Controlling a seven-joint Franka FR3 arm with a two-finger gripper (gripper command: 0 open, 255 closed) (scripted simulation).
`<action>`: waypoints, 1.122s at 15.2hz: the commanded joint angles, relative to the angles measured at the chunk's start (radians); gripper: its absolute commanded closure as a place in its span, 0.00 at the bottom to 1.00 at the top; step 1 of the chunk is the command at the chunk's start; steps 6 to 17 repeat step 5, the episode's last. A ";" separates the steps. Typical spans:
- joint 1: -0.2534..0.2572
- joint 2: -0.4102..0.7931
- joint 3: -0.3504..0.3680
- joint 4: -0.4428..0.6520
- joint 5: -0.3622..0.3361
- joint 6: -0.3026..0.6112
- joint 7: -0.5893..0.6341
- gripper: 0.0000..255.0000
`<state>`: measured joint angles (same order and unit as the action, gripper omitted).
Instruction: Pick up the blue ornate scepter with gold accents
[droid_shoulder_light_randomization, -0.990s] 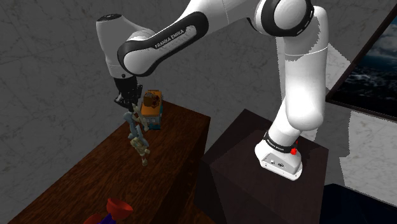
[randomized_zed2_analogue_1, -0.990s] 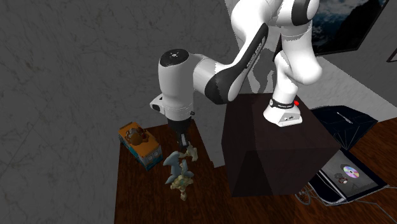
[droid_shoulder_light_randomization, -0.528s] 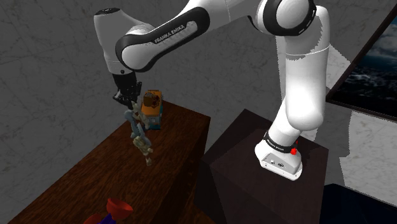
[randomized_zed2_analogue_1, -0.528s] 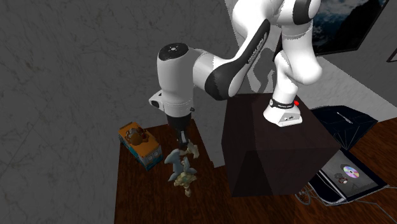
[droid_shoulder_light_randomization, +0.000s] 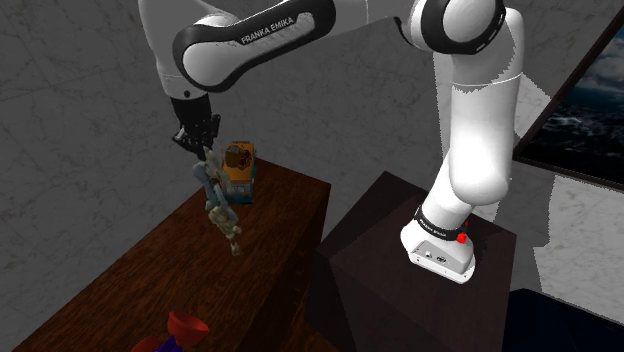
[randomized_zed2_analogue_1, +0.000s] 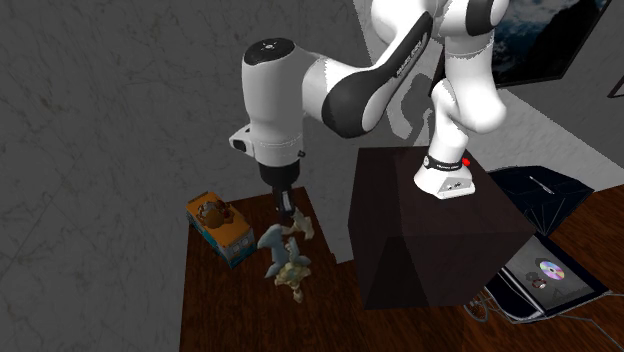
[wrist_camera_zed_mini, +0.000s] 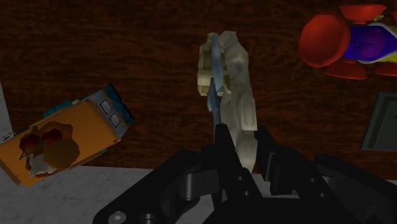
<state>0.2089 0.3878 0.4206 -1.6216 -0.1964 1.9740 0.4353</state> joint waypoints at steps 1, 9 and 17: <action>-0.002 -0.011 0.002 0.017 0.006 -0.026 -0.005 1.00; -0.001 -0.018 0.004 0.037 0.010 -0.052 -0.009 1.00; -0.001 -0.018 0.004 0.037 0.010 -0.052 -0.009 1.00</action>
